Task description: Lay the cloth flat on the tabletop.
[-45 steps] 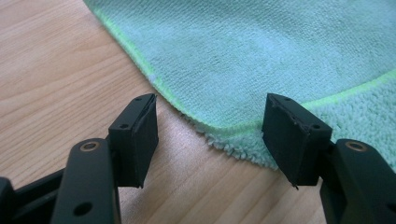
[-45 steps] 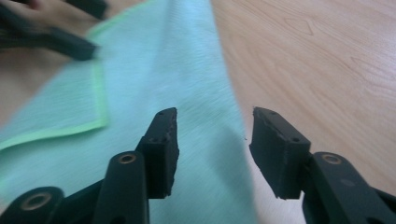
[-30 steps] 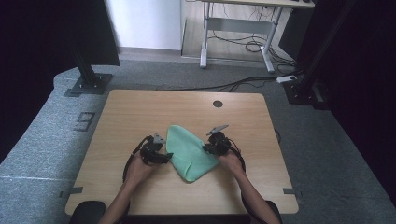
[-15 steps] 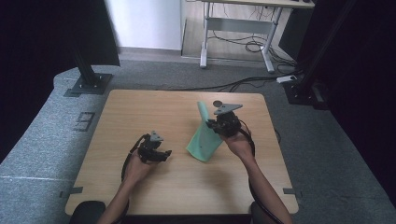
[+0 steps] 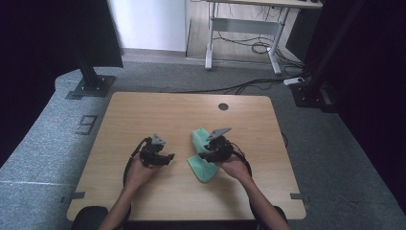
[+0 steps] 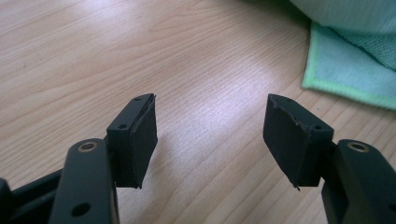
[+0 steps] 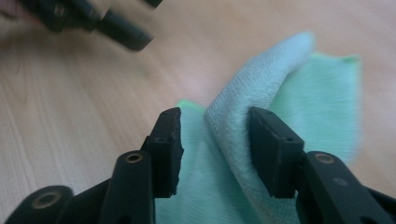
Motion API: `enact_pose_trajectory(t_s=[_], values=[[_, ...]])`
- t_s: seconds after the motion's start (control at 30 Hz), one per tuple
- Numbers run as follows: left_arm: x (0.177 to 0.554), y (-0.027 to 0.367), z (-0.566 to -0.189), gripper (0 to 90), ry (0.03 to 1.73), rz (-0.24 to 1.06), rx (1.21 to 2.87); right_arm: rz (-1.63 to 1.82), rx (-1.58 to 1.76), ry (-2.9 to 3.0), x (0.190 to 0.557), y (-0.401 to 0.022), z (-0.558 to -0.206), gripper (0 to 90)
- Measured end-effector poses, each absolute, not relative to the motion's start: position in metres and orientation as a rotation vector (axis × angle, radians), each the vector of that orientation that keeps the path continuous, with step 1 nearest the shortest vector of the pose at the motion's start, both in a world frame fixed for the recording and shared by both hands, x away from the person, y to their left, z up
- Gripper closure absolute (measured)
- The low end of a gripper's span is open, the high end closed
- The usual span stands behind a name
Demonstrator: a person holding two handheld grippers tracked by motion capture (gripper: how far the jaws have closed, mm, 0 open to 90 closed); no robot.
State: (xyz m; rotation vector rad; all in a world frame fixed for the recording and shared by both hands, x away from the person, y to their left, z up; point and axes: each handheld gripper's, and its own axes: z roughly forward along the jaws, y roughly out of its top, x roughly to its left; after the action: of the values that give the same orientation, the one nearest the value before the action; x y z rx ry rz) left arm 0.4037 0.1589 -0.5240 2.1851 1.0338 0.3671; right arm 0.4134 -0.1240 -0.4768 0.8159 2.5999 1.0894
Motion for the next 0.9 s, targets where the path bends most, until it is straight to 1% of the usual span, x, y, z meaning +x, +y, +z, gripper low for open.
enact_pose_trajectory(t_s=[0.13, 0.2, 0.27, 0.33, 0.4, 0.5, 0.57, 0.6, 0.63, 0.7, 0.73, 0.83, 0.9], values=[[0.404, 0.146, -0.524, 34.8, 1.005, 0.347, 2.187, 1.091, 0.883, 2.541, 0.422, -0.143, -0.467, 55.9], [0.404, 0.137, -0.523, 34.6, 0.981, 0.340, 2.196, 1.078, 0.911, 2.541, 0.425, -0.148, -0.471, 57.6], [0.405, 0.127, -0.523, 34.2, 0.958, 0.327, 2.193, 1.044, 0.929, 2.557, 0.426, -0.150, -0.479, 61.2], [0.406, 0.117, -0.522, 33.4, 0.935, 0.315, 2.195, 1.012, 0.935, 2.574, 0.425, -0.151, -0.487, 61.9], [0.406, 0.106, -0.522, 32.7, 0.909, 0.308, 2.203, 0.980, 0.939, 2.569, 0.424, -0.153, -0.493, 59.7], [0.408, 0.092, -0.526, 32.1, 0.887, 0.299, 2.221, 0.975, 0.972, 2.534, 0.425, -0.161, -0.497, 52.2], [0.410, 0.084, -0.531, 31.6, 0.883, 0.314, 2.252, 0.962, 0.995, 2.492, 0.427, -0.169, -0.497, 48.3], [0.410, 0.081, -0.534, 31.3, 0.886, 0.319, 2.265, 0.952, 1.010, 2.477, 0.428, -0.174, -0.498, 48.1], [0.411, 0.079, -0.537, 31.1, 0.888, 0.325, 2.277, 0.948, 1.029, 2.474, 0.429, -0.178, -0.500, 49.6], [0.411, 0.079, -0.541, 30.4, 0.898, 0.345, 2.282, 0.940, 1.071, 2.484, 0.431, -0.185, -0.507, 56.2], [0.411, 0.081, -0.542, 30.3, 0.910, 0.331, 2.266, 0.934, 1.092, 2.497, 0.431, -0.187, -0.512, 61.1], [0.411, 0.086, -0.542, 29.9, 0.924, 0.352, 2.259, 0.940, 1.120, 2.534, 0.430, -0.191, -0.525, 75.3], [0.412, 0.089, -0.541, 30.0, 0.933, 0.381, 2.271, 0.950, 1.129, 2.542, 0.429, -0.191, -0.529, 81.5]])
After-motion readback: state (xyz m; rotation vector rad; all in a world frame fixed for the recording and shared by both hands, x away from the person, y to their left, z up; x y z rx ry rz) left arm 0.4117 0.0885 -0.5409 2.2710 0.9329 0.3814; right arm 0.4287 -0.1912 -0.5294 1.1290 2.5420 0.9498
